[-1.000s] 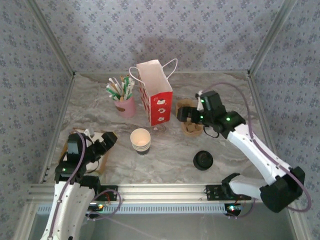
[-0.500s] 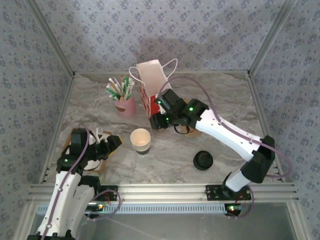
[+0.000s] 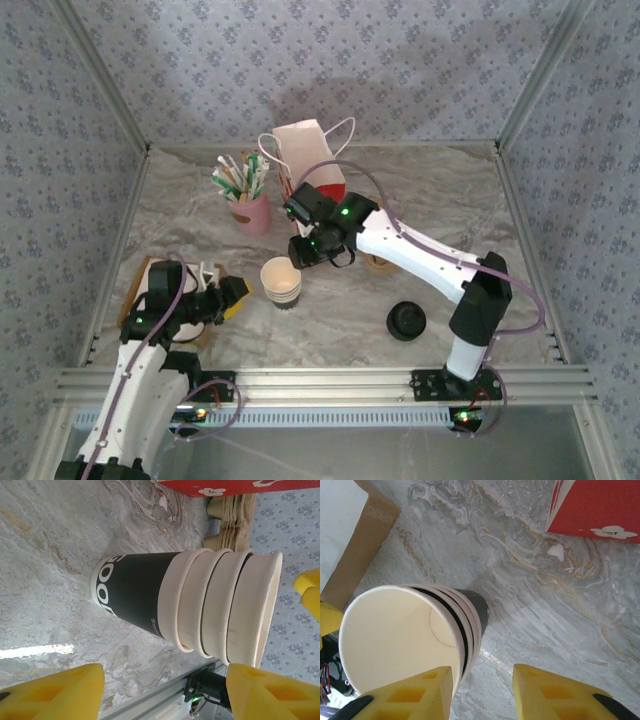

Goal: Pack the takeout coffee

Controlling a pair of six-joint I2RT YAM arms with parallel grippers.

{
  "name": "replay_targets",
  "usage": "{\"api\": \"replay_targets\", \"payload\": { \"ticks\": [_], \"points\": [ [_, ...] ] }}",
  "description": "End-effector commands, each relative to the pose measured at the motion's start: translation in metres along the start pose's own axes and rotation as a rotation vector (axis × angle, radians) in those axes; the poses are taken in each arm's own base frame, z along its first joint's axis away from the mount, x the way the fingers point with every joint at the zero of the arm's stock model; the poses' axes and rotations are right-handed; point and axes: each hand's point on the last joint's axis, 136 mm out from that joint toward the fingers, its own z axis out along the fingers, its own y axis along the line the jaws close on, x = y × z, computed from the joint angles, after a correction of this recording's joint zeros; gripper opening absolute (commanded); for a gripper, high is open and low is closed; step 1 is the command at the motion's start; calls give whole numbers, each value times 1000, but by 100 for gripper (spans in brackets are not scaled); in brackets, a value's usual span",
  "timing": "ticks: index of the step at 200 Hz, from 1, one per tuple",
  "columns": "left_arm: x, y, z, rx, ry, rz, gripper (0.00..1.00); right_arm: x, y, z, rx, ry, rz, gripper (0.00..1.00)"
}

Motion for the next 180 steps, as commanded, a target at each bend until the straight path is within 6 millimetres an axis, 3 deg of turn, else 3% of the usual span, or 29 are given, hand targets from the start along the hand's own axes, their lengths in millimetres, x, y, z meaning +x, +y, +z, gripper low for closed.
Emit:
{"api": "replay_targets", "payload": {
  "ticks": [1,85,131,180],
  "points": [
    [0,-7,1,43,9,15,65,6,10,4,-18,54,-1,38],
    [0,-4,5,44,17,9,64,9,14,23,-9,125,-12,31],
    [0,-3,7,44,24,12,64,8,18,24,-4,132,-21,15],
    [1,-2,8,47,30,13,64,6,15,20,15,128,-20,7]
  ]
}}
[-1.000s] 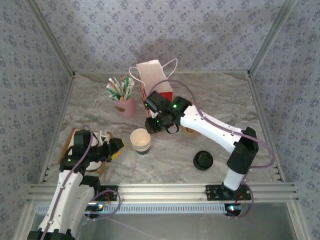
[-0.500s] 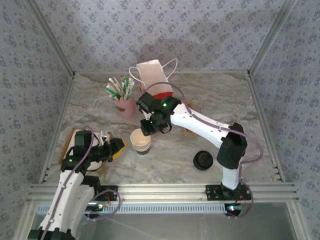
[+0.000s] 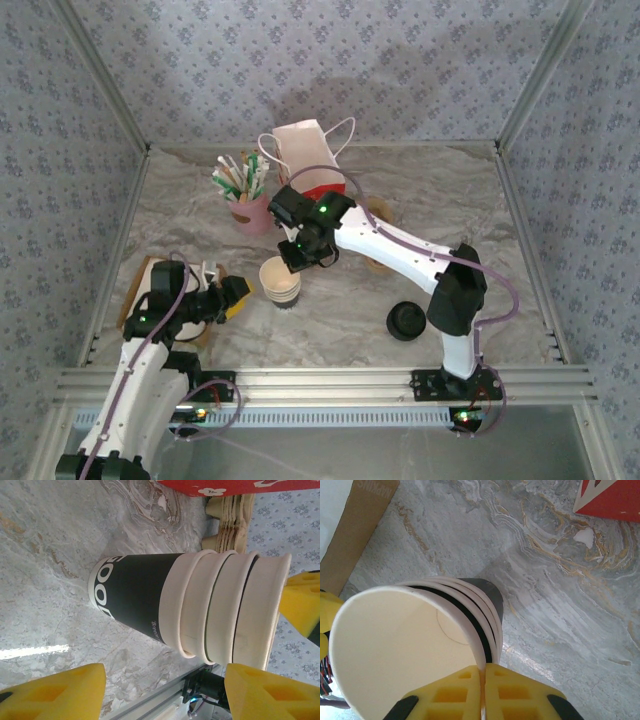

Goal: Pack the takeout coffee

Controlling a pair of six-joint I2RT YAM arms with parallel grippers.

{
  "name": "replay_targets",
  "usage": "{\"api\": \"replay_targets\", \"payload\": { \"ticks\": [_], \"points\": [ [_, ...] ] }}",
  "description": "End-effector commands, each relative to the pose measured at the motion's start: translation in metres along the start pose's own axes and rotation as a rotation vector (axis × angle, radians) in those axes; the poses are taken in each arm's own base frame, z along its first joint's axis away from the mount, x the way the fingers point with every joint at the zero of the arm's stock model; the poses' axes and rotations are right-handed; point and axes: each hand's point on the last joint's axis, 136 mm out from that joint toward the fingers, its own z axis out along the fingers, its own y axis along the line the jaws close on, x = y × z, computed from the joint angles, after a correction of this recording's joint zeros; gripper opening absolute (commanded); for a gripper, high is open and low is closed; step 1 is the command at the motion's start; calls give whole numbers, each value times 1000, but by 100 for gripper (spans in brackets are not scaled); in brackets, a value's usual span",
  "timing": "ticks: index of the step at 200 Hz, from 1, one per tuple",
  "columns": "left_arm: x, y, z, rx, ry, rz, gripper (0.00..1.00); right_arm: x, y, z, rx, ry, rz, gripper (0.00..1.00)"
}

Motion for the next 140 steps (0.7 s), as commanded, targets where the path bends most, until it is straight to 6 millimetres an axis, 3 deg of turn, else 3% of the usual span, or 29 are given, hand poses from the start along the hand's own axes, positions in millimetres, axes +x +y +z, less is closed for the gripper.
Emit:
{"api": "replay_targets", "payload": {
  "ticks": [1,49,140],
  "points": [
    [3,-6,1,30,21,19,64,3,1,-4,14,19,-7,7],
    [3,-4,3,25,25,15,64,4,5,-13,-12,16,-2,0],
    [-2,-10,-9,-20,-22,54,65,-10,11,-63,-88,-110,32,0]
  ]
}}
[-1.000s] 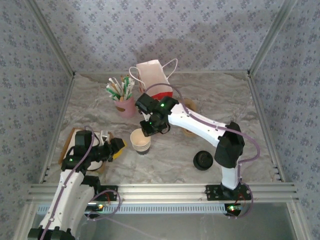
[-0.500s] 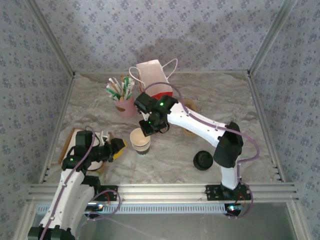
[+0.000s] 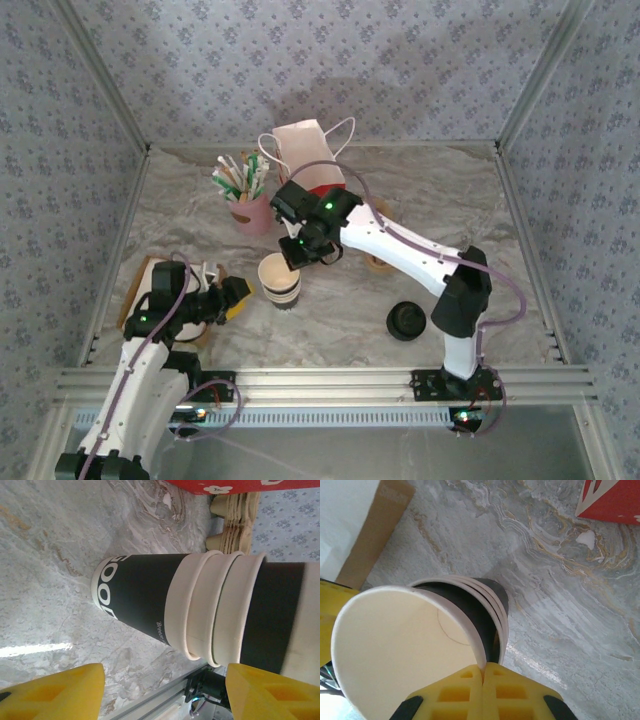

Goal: Pack the takeout coffee

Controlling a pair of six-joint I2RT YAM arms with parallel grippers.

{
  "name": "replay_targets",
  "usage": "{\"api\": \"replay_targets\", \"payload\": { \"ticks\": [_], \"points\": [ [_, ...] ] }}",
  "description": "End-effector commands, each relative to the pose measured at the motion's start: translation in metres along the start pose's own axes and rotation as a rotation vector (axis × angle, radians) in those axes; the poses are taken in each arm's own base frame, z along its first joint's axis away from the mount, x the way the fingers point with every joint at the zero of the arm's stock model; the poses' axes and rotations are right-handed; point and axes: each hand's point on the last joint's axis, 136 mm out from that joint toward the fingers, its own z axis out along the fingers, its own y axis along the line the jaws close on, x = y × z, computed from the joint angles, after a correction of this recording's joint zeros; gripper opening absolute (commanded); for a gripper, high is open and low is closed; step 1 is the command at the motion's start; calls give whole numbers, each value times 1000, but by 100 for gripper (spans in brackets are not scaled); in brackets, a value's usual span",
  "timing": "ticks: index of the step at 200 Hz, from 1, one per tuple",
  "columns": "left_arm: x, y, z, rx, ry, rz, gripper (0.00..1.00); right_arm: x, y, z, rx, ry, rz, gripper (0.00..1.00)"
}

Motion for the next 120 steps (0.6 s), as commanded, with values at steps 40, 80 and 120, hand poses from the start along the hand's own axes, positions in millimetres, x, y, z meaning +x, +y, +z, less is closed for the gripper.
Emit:
{"api": "replay_targets", "payload": {
  "ticks": [40,80,120],
  "points": [
    [-8,-28,-28,-31,-85,104,66,-10,-3,-75,-32,-153,22,0],
    [-16,-57,-50,-31,-167,168,74,-3,-29,-110,0,-241,57,0],
    [-18,-87,-61,-37,-206,252,86,24,-66,-118,21,-253,131,0]
  ]
}}
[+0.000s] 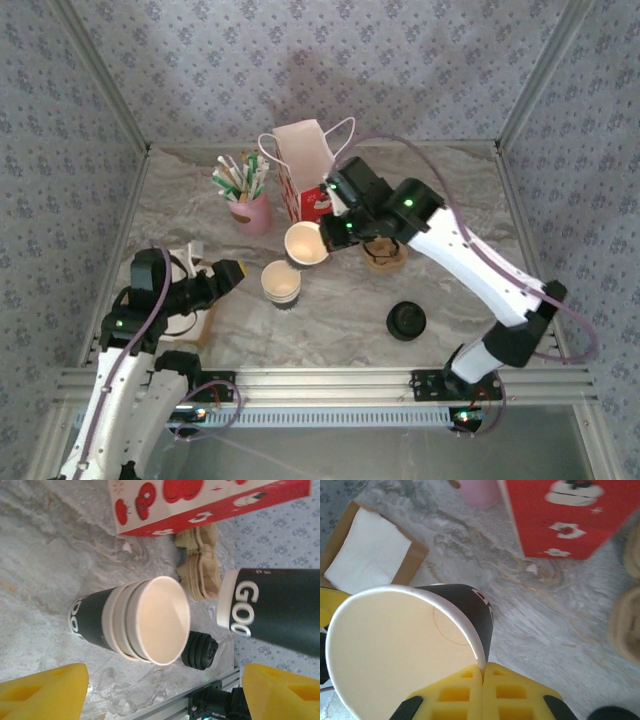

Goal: Pack the takeout coffee

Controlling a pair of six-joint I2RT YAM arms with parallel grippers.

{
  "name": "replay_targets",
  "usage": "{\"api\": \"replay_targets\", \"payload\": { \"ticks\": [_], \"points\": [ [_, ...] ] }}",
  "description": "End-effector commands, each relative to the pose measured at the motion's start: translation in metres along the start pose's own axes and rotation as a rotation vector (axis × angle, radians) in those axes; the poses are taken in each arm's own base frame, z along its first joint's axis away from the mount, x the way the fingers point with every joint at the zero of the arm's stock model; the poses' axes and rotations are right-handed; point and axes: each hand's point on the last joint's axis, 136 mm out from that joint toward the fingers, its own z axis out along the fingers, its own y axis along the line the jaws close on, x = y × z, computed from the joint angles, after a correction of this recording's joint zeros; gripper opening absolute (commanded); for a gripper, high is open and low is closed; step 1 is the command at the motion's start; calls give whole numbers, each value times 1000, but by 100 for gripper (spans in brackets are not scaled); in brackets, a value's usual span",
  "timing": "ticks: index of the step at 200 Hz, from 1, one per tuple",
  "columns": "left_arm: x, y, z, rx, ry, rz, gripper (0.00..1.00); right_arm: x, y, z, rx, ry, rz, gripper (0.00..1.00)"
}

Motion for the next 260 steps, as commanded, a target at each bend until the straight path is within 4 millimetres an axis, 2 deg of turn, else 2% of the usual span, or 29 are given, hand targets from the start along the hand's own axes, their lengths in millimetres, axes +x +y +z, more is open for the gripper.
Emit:
{"api": "replay_targets", "payload": {
  "ticks": [1,35,69,83,91,94,104,146,184,203,223,240,260],
  "points": [
    [-8,-12,-7,-34,-38,45,86,19,-27,-5,45,13,50,0],
    [-7,-34,9,-73,-9,147,99,55,-51,10,57,64,116,0],
    [3,-58,33,-163,34,323,99,87,-62,35,53,123,181,0],
    [10,-72,46,-168,48,397,99,94,-66,46,59,133,193,0],
    [14,-78,54,-174,59,430,99,92,-68,49,63,119,192,0],
    [16,-80,56,-176,64,444,99,101,-73,56,81,143,194,0],
    [23,-87,63,-177,74,494,99,108,-79,63,102,159,195,0],
    [40,-95,85,-163,97,566,99,130,-103,84,204,208,196,0],
    [44,-99,88,-125,106,575,99,134,-106,102,204,211,206,4],
    [48,-100,90,-109,122,582,100,136,-106,109,199,215,216,9],
    [50,-101,91,-101,135,585,99,138,-106,111,203,223,215,21],
    [50,-104,90,-93,137,590,100,138,-107,105,214,224,214,40],
    [49,-111,87,-77,139,606,99,133,-106,90,217,207,213,57]
  ]
}}
